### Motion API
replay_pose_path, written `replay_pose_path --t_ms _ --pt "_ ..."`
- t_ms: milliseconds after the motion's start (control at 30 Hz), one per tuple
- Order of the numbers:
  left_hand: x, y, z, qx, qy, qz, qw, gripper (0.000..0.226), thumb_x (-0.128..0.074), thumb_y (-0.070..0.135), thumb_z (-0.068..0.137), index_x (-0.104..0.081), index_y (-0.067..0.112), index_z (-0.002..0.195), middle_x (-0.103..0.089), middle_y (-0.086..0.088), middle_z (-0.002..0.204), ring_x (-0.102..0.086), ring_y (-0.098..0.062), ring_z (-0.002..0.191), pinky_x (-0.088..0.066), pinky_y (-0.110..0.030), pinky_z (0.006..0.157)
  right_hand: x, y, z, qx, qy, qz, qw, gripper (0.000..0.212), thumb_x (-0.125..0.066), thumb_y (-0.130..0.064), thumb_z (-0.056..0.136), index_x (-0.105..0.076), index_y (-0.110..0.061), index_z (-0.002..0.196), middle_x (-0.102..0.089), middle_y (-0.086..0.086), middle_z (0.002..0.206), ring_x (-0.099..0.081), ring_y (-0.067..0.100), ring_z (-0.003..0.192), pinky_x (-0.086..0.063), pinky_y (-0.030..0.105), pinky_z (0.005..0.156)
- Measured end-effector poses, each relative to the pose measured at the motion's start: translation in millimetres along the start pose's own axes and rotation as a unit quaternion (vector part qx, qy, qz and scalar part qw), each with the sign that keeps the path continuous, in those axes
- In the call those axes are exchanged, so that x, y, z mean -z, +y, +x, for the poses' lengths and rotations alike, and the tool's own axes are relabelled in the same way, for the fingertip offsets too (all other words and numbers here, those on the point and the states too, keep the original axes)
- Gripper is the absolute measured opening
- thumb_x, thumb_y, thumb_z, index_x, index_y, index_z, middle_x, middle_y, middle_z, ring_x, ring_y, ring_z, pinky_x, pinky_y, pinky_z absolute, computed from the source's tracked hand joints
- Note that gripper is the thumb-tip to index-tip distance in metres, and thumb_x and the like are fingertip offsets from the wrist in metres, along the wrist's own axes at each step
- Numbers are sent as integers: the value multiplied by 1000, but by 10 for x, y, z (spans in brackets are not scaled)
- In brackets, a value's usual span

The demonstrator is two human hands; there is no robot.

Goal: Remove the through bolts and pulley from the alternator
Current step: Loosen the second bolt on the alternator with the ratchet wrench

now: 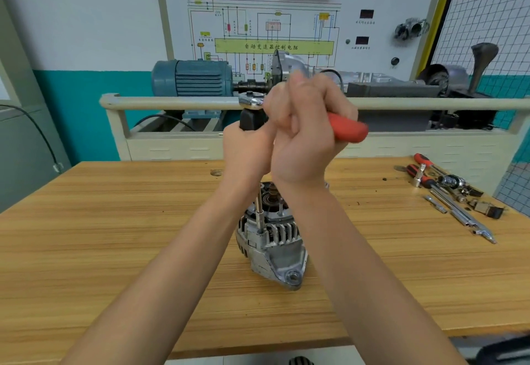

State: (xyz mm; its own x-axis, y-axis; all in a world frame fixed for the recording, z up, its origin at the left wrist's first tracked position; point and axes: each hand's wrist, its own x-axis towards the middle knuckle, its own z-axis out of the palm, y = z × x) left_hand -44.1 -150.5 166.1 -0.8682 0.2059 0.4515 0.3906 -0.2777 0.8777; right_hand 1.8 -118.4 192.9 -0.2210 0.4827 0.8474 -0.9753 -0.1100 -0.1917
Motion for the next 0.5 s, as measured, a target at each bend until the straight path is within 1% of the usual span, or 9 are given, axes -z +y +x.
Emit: replay_pose_path --t_ms 67,133,233,300,333,367,400,467,500 --pt "67 18 11 40 -62 -52 996 38 -57 -1 82 -35 17 57 -29 7 41 -24 -8 36 -22 -15 38 56 -24 110 -68 -6 73 995 49 -44 0 80 -41 -25 38 -28 -7 36 -23 8 35 -20 24 47" --pt "157 23 40 61 -146 -101 982 36 -57 1 76 -35 17 52 -25 5 40 -20 -10 34 -20 -17 38 150 -39 244 -163 -6 166 972 51 -42 -5 82 -39 -22 34 -26 -8 33 -16 8 34 -20 23 43" --pt "254 42 83 86 -253 -147 952 36 -53 7 78 -38 17 47 -26 5 37 -21 -9 31 -17 -18 37 283 6 383 -291 62 296 908 49 -41 -11 80 -33 -18 32 -23 -5 30 -7 13 37 -20 21 39" --pt "251 65 75 106 -293 -154 938 35 -52 10 78 -38 18 46 -25 6 35 -20 -7 29 -14 -18 36 319 59 434 -332 105 359 866 51 -40 -12 83 -32 -16 33 -22 -4 29 -5 12 37 -17 20 37" --pt "234 69 72 111 -286 -147 940 38 -52 9 79 -37 18 45 -24 7 35 -18 -7 28 -13 -16 35 324 78 443 -335 119 368 859 53 -38 -12 86 -31 -16 33 -22 -4 30 -6 11 35 -17 20 37" --pt "213 67 71 113 -263 -134 949 42 -51 7 82 -36 19 44 -23 7 35 -17 -7 28 -13 -15 35 322 83 438 -329 127 362 863 56 -36 -13 89 -31 -17 34 -21 -4 30 -8 11 33 -17 20 36" --pt "191 64 61 108 -229 -118 960 46 -49 4 85 -35 20 44 -22 7 35 -15 -7 29 -13 -14 35 315 71 421 -318 123 346 874 57 -34 -13 90 -31 -17 34 -22 -4 30 -10 10 30 -18 20 36" --pt "144 50 41 90 -157 -96 979 48 -47 -1 86 -33 20 45 -21 6 37 -14 -9 31 -14 -14 37 287 32 356 -274 83 294 912 57 -34 -10 90 -33 -19 34 -23 -5 31 -11 12 33 -20 21 38" --pt "111 48 31 83 -120 -89 985 46 -47 -2 85 -32 19 47 -21 5 38 -14 -9 31 -14 -14 38 241 5 302 -236 51 256 936 56 -36 -9 89 -34 -20 34 -24 -6 32 -11 12 35 -21 22 40"
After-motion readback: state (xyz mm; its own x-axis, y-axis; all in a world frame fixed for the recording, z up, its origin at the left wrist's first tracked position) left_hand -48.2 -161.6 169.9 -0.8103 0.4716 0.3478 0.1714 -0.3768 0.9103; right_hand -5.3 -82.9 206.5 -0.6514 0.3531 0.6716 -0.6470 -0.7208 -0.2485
